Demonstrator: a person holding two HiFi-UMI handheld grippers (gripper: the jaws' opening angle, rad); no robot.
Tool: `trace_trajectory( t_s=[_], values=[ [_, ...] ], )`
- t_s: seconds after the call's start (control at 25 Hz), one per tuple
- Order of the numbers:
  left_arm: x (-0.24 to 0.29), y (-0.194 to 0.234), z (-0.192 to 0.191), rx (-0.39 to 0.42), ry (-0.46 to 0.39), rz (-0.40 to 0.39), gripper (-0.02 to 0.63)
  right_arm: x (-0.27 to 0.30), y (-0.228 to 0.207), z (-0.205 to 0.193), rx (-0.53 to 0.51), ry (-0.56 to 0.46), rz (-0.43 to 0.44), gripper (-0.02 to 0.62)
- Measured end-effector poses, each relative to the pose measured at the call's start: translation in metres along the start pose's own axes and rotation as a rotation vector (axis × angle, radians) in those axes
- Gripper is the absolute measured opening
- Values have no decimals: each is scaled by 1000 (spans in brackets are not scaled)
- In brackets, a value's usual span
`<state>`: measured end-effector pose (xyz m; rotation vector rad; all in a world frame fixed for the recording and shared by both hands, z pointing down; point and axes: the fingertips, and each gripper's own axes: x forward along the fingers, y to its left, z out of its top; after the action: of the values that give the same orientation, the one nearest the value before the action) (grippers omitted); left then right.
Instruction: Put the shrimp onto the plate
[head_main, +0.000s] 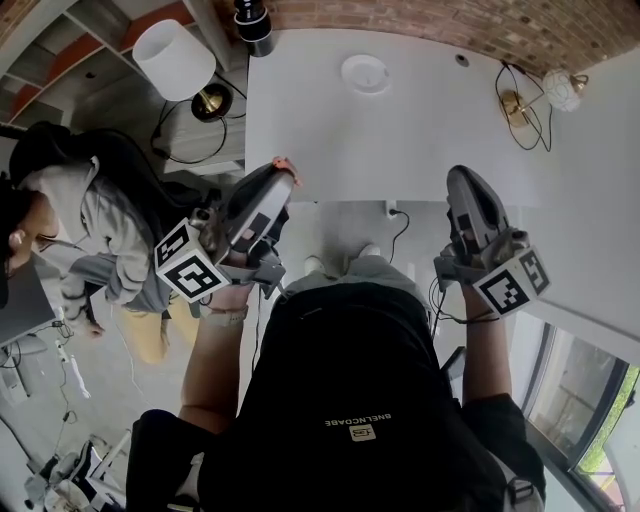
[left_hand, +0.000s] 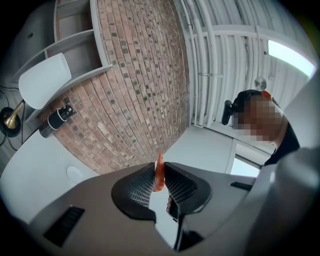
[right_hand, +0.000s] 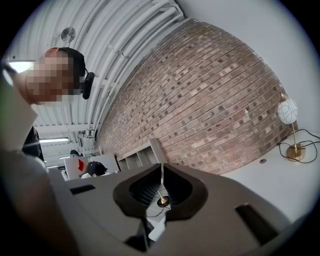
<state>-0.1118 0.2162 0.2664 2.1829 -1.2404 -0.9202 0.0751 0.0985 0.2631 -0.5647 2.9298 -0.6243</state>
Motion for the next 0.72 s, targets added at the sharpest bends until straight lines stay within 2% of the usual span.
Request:
trace_trajectory(
  t_s=[0.2, 0.36, 0.72],
  values=[
    [2, 1, 0, 0, 4, 7, 60, 9, -4, 3, -12, 17, 21, 14],
    [12, 11, 0, -3, -7, 44, 60, 26, -20, 11, -10, 32, 56, 14],
    [45, 28, 9, 23, -104, 143, 60, 67, -69, 24, 19, 88, 164, 14]
  ],
)
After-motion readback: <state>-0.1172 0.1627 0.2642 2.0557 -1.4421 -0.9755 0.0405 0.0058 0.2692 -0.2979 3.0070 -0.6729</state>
